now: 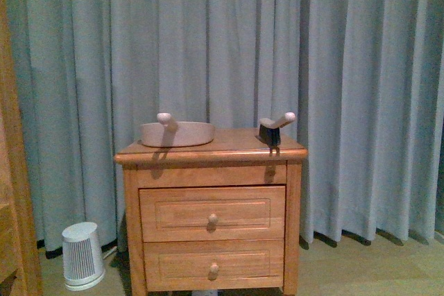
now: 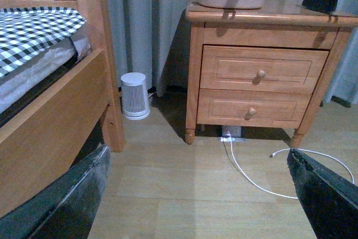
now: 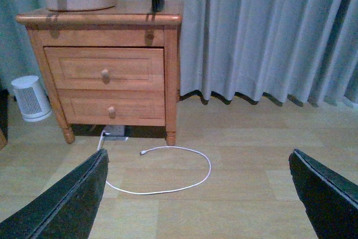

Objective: Clean up trash

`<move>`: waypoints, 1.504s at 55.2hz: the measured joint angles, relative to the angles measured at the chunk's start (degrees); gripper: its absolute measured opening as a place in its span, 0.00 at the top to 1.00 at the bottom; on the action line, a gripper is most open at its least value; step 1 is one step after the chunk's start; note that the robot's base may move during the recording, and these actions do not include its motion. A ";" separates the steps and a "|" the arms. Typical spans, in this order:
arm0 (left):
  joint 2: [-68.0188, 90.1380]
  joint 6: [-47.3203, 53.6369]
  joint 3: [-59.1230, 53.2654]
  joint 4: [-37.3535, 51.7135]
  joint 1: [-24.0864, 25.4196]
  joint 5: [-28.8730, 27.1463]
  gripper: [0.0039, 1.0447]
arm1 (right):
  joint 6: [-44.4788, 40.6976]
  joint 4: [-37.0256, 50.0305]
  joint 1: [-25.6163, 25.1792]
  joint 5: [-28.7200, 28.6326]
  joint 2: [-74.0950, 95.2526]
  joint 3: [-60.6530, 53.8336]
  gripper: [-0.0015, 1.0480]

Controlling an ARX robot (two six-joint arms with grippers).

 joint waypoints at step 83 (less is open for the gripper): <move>0.00 0.00 -0.02 -0.02 -0.02 0.00 0.07 | 0.02 0.00 0.00 0.02 0.00 0.00 0.07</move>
